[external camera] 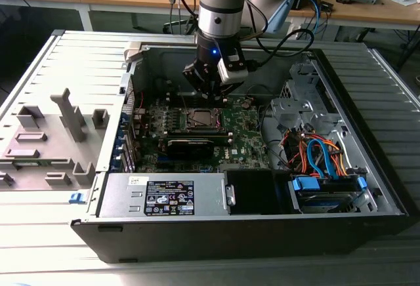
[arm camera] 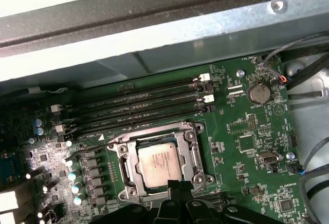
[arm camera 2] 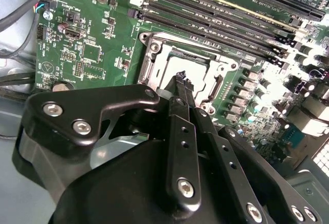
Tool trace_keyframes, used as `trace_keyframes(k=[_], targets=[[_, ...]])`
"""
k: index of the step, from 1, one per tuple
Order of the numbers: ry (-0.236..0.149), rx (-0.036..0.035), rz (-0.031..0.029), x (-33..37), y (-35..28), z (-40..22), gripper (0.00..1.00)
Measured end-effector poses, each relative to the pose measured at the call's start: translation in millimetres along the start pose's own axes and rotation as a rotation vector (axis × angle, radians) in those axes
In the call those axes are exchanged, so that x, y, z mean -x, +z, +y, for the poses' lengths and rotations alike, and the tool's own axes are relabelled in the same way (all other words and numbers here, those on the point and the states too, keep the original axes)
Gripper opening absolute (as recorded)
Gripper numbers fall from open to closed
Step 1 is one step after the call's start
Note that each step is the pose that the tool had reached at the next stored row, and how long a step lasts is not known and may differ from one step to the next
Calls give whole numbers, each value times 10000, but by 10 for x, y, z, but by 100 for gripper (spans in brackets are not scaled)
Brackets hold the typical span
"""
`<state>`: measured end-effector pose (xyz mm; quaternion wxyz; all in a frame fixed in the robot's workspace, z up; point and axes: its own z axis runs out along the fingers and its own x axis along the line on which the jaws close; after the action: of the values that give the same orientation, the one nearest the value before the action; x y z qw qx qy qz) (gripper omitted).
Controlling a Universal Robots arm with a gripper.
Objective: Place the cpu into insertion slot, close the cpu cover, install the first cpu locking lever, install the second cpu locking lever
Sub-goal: 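Install the first cpu locking lever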
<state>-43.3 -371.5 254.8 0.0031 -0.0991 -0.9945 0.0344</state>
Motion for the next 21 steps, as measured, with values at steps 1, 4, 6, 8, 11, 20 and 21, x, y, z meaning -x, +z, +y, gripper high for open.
trace_keyframes(k=[1,4,6,8,11,20,21], targets=[[-14,0,-1,0,1,0,11],[-41,0,-3,0,2,0,11],[-56,0,-4,0,3,0,11],[-70,0,-5,0,3,0,11],[-94,1,-7,0,5,0,11],[-147,-1,-11,0,7,0,11],[-151,0,-10,0,7,0,11]])
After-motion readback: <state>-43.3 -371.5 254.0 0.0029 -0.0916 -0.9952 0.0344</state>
